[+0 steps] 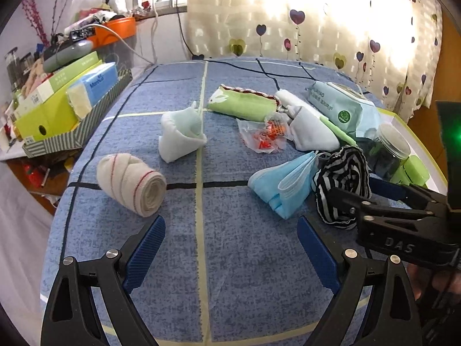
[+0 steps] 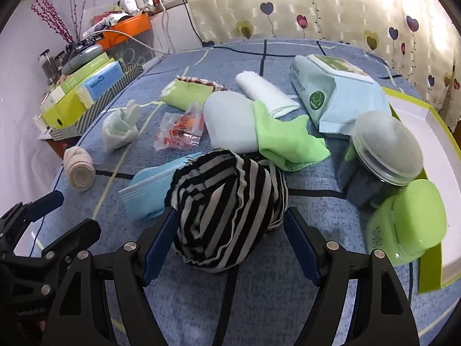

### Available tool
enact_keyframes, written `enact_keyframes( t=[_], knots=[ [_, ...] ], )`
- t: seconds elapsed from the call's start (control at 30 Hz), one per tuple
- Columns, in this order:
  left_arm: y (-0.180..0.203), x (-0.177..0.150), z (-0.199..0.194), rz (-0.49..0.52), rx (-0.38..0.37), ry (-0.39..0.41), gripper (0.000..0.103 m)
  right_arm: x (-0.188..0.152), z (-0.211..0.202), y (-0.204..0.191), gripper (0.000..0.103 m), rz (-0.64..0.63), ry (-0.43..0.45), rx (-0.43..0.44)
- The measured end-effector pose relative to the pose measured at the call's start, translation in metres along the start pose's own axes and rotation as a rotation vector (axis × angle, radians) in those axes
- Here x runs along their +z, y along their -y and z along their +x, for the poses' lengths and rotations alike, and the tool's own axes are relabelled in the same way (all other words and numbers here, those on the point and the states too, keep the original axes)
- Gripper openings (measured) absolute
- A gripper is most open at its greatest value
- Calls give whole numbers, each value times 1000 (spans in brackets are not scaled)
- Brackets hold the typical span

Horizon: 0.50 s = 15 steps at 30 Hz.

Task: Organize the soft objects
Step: 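Grasp the striped sock ball with the right tool while the left tool grasps the blue mask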

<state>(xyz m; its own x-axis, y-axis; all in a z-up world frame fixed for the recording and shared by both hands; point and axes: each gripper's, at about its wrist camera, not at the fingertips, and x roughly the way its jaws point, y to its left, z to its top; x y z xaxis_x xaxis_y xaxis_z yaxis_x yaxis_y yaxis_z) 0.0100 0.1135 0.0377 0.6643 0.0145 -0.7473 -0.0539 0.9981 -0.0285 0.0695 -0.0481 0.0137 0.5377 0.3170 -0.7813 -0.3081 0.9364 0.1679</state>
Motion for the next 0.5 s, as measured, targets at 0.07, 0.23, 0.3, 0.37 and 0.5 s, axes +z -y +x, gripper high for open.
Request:
enact_keyframes(
  t=[0.07,0.23,0.3,0.37,0.5],
  knots=[
    [3,1,2,14,-8,-2,93,0,3,2,62,6,-18,-10],
    [5,8,13,-8,-91,-25,93,-3,-3,4,40,-23,3,-11],
    [7,11,18,-11,-110,-33,93,-5,-6,5,26,-31,11,-13],
    [12,15,22,3,-112,-38,93,-6,-12,6,23,-43,23,-7],
    [25,24,33,58,-111,-37,93,-8,-26,11,21,-48,51,4]
  ],
)
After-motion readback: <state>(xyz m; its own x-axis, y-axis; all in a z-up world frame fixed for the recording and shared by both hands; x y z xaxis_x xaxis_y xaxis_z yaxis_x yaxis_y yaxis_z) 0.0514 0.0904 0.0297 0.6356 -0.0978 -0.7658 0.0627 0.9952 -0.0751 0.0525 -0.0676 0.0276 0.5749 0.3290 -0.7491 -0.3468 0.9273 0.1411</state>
